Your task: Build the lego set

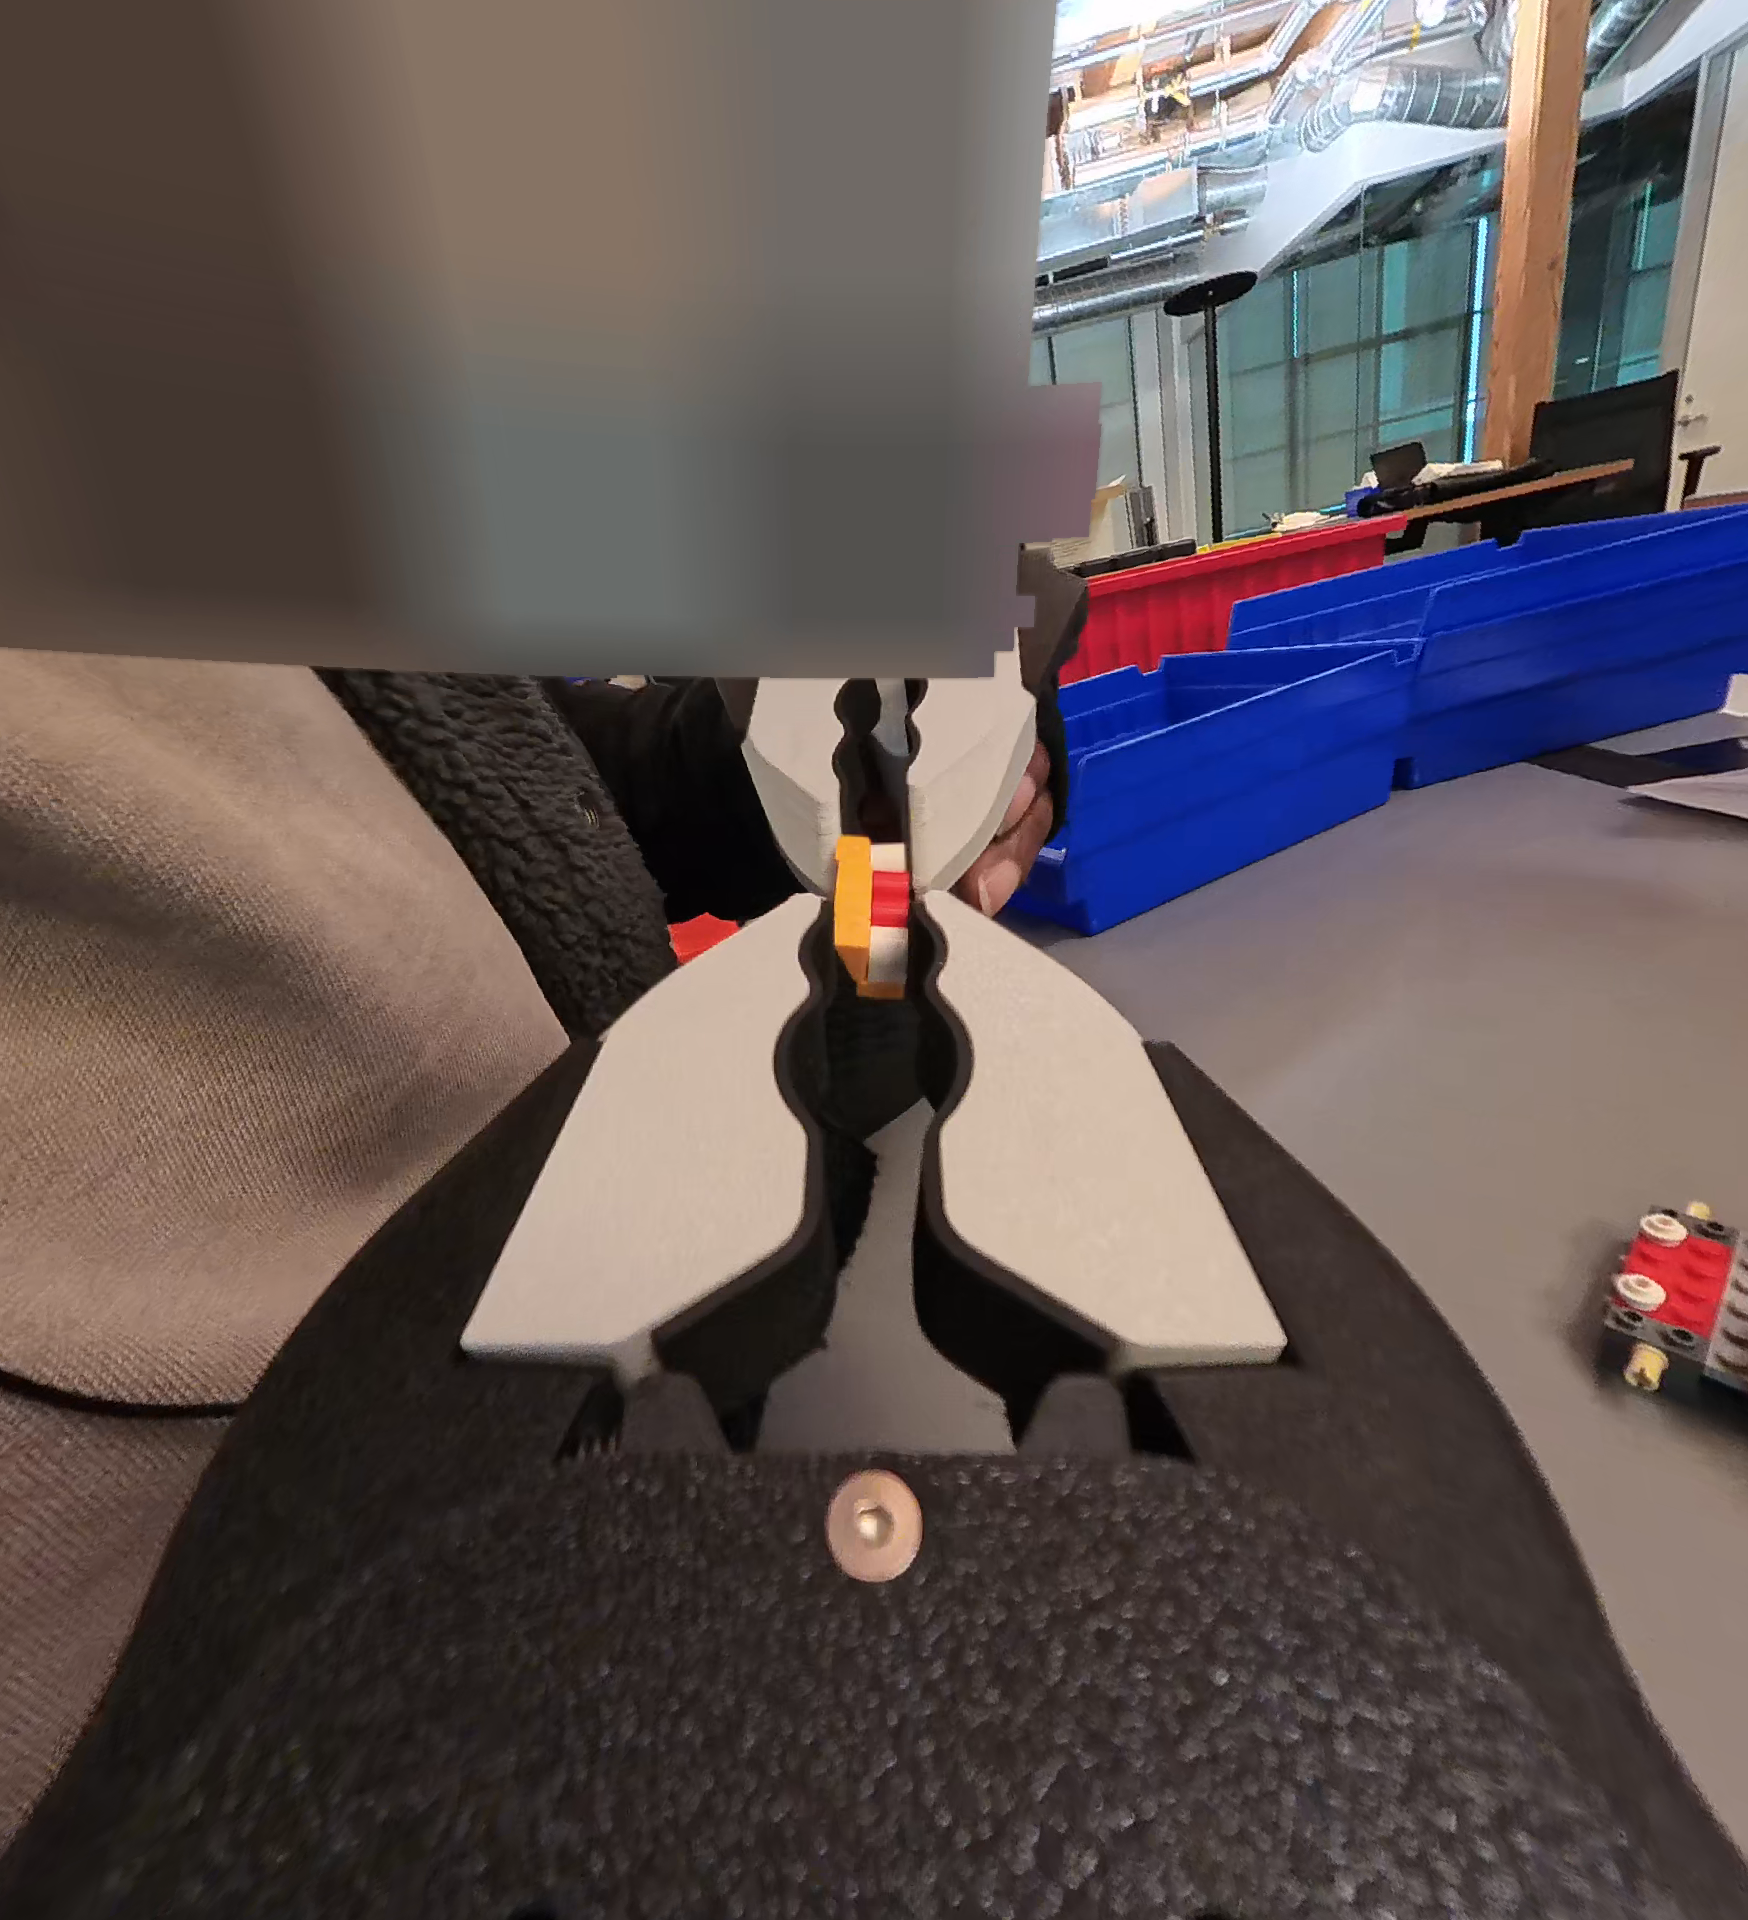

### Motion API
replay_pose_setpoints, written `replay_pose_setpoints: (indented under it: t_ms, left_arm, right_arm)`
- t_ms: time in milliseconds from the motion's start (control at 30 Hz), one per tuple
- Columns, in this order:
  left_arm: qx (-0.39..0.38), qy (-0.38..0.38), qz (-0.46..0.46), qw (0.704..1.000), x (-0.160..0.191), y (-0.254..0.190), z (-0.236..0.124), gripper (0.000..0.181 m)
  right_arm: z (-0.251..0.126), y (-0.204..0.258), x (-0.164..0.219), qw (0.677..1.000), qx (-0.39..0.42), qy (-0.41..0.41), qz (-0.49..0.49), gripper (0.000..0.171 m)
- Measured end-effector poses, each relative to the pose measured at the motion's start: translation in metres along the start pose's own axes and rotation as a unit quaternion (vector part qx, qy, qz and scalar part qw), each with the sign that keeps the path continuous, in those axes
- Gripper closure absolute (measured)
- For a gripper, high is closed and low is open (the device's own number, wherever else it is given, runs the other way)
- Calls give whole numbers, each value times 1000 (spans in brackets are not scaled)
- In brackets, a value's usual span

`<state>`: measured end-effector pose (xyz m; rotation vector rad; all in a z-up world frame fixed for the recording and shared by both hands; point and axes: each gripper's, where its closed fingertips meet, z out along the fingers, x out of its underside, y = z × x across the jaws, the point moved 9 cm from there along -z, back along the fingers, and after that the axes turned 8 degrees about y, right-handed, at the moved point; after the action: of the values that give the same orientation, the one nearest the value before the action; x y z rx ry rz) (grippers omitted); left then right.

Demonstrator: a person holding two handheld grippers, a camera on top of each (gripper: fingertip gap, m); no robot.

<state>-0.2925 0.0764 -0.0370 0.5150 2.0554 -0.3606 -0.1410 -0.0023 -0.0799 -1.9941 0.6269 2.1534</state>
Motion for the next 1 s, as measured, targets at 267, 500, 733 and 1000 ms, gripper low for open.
replay_pose_setpoints:
  t_ms: [267,500,733,1000]
  left_arm:
    - [-26,4,42,999,-2,-7,-1,171]
    - [-35,4,16,999,-2,-4,0,165]
    - [-84,37,70,993,-1,-1,-1,152]
    - [-98,52,110,988,-4,0,-8,166]
  right_arm:
    - [1,4,-1,1000,2,-7,-29,158]
    - [0,-7,0,995,-36,-12,87,158]
    - [1,-28,5,934,-124,-29,334,159]
    - [17,-33,15,843,-214,-41,491,159]
